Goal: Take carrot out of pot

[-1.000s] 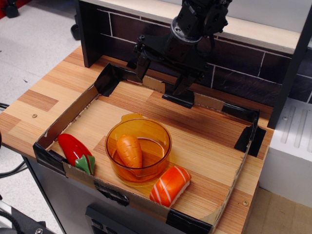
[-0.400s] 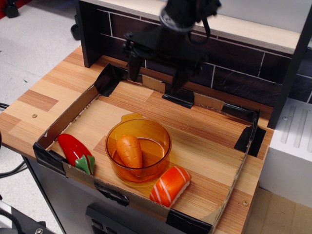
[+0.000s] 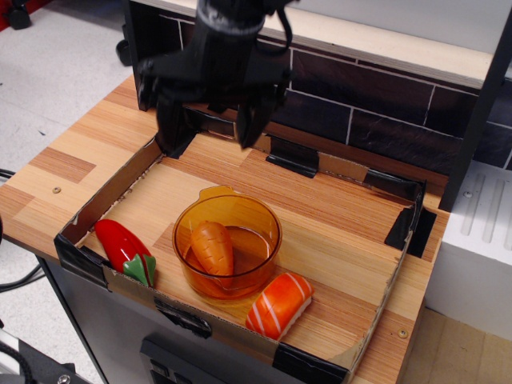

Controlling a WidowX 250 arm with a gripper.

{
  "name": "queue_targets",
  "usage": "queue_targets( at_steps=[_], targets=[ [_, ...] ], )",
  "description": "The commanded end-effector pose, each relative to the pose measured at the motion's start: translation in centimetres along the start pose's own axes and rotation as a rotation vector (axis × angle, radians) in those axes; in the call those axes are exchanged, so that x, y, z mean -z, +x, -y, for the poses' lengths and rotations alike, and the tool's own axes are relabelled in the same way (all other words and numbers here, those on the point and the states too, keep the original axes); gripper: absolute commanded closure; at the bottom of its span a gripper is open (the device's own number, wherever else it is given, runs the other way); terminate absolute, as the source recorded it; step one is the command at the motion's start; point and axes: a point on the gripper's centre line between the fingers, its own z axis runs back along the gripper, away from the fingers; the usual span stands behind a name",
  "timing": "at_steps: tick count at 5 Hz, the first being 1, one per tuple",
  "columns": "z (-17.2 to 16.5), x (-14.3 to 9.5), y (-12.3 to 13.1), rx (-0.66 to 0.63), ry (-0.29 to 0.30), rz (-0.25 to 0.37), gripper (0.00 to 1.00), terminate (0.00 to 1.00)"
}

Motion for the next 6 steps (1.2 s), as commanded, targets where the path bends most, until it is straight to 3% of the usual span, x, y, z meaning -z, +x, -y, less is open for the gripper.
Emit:
queue_targets(
  at_steps=[1, 3, 6],
  targets=[
    [0.1, 2.7, -2.7, -0.046, -0.060, -0.049, 0.00, 0.00],
    [1.8, 3.7, -3.6, -0.067, -0.123, -0.053, 0.00, 0.00],
    [1.5, 5.4, -4.3, -0.136, -0.097, -0.052, 0.00, 0.00]
  ],
)
